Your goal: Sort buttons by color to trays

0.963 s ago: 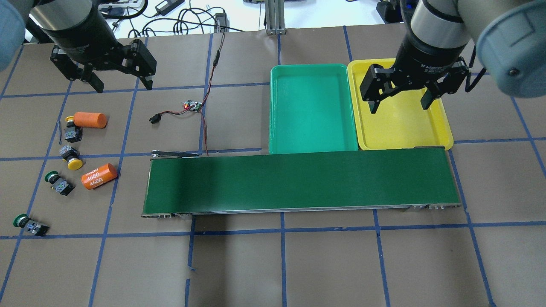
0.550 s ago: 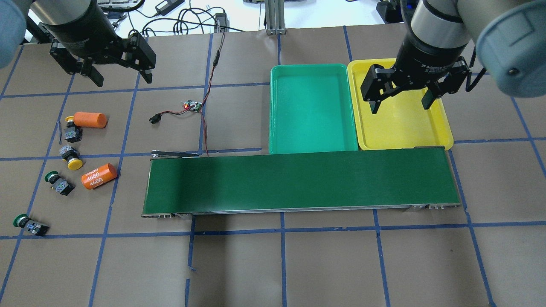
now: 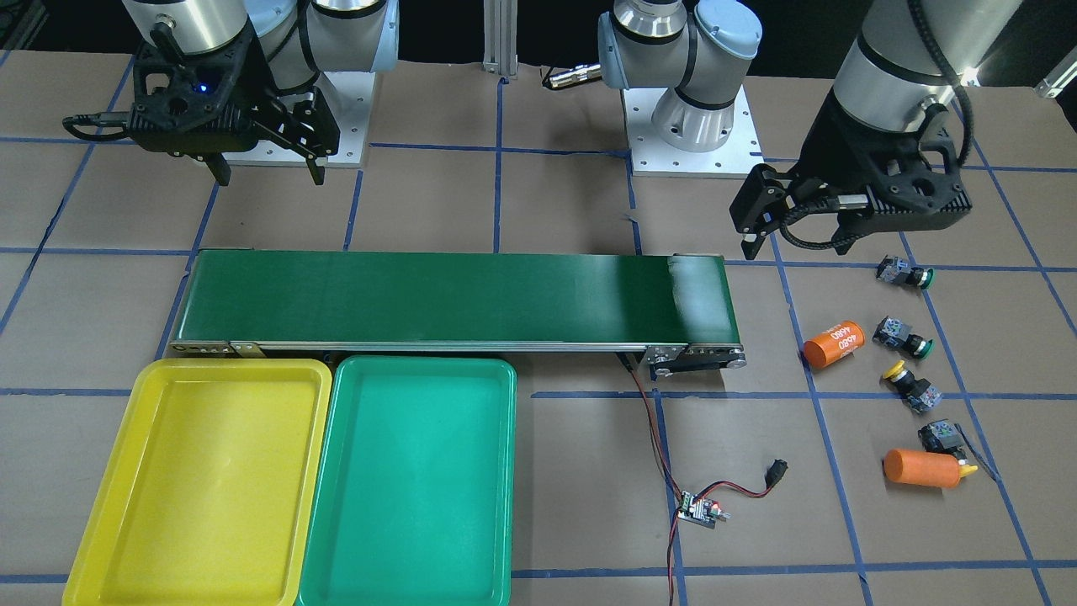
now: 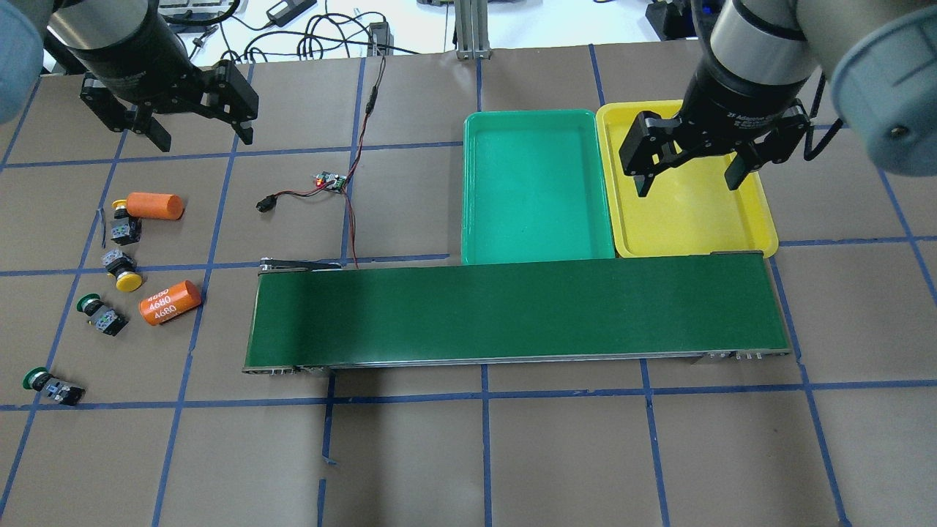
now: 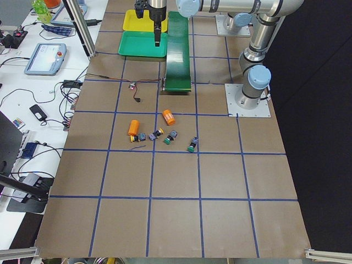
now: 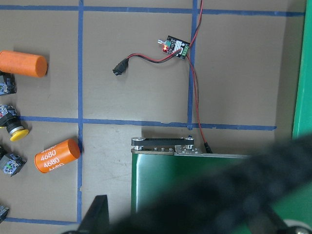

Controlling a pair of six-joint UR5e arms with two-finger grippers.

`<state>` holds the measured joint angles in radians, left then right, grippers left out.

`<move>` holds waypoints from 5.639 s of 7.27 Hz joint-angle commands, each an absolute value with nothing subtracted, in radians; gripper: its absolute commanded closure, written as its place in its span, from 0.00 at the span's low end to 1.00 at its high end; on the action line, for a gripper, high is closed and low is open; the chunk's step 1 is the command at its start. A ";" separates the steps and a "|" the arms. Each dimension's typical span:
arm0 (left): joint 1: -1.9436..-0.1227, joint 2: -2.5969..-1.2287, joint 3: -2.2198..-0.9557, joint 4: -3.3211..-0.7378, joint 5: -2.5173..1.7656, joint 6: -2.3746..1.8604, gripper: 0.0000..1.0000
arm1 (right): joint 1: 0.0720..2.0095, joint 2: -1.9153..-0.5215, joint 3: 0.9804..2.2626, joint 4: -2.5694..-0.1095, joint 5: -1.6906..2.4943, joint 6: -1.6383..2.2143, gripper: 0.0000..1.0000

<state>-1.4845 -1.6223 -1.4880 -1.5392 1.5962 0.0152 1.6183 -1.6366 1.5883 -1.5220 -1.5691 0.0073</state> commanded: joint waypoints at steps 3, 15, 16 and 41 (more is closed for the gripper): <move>-1.319 -1.650 -1.587 -1.516 1.595 0.208 0.00 | 1.621 -1.657 1.620 -1.531 -1.572 0.014 0.00; -1.008 -1.888 -1.954 -0.988 1.586 0.321 0.00 | 1.614 -1.569 1.522 -1.531 -1.572 0.018 0.00; -1.006 -1.887 -1.953 -0.988 1.576 0.319 0.00 | 1.612 -1.568 1.525 -1.531 -1.574 0.020 0.00; -1.002 -1.919 -1.950 -0.994 1.552 0.178 0.00 | 1.612 -1.563 1.531 -1.534 -1.575 0.021 0.00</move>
